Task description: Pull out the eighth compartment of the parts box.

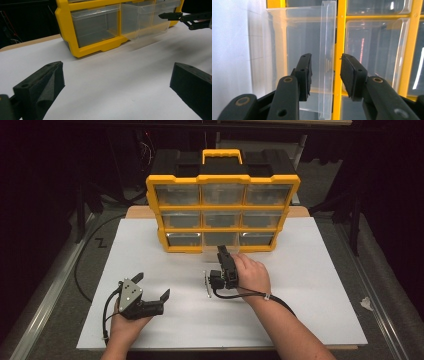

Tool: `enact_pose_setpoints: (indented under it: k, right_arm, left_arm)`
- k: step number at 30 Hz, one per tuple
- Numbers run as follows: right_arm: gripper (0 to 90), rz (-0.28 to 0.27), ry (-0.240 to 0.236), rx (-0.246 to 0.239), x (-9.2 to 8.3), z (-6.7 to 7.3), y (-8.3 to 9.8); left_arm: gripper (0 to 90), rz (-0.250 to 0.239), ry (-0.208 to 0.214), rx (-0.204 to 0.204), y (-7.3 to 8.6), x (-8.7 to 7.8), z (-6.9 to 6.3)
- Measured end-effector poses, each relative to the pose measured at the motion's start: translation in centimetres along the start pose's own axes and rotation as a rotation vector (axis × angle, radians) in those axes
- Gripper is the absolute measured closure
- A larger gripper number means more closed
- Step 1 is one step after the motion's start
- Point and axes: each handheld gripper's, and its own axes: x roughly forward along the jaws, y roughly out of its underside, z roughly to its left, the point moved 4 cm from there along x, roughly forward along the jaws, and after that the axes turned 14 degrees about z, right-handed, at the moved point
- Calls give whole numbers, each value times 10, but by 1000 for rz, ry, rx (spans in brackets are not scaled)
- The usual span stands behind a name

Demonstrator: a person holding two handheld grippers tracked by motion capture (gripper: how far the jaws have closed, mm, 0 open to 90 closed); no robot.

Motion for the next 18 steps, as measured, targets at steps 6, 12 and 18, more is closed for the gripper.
enact_pose_setpoints:
  k: [6, 12, 18]
  right_arm:
    - [630, 28, -37, 5, 5, -2, 6]
    - [771, 26, -50, 7, 3, -3, 8]
    - [775, 20, -43, 5, -7, -3, 10]
  left_arm:
    - [4, -1, 0, 0, 0, 0, 0]
    - [4, -1, 0, 2, 0, 0, 0]
    - [4, 1, 0, 6, 0, 0, 0]
